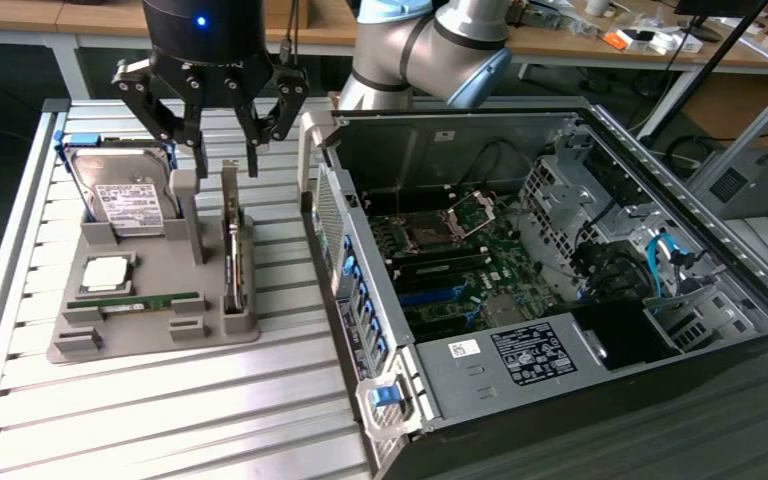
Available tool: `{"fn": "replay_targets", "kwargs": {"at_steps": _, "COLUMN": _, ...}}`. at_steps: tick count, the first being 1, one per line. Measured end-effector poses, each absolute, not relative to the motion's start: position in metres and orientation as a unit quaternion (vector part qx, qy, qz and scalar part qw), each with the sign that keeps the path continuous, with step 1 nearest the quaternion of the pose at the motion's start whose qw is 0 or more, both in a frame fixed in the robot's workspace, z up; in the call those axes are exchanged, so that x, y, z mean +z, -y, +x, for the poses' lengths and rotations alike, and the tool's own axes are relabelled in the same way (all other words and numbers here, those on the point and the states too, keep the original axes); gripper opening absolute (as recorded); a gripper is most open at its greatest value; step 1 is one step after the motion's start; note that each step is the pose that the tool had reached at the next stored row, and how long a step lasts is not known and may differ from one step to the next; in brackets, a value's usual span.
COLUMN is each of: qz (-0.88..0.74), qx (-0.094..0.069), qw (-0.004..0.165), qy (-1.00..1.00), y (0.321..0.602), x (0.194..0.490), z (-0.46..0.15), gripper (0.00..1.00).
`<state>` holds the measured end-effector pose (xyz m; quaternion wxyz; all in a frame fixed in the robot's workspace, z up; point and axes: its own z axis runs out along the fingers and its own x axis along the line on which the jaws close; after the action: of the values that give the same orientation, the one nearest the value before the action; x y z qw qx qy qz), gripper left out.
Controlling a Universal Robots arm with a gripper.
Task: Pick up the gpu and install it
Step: 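Pick up the gpu and move the gpu toward the slot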
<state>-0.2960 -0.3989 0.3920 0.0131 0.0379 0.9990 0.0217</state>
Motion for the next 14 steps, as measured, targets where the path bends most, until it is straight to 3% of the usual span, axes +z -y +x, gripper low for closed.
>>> {"fn": "replay_targets", "kwargs": {"at_steps": 14, "qz": 0.038, "qx": 0.022, "qw": 0.013, "qy": -0.999, "y": 0.3989, "x": 0.3887, "z": -0.2961, "gripper": 0.48}}
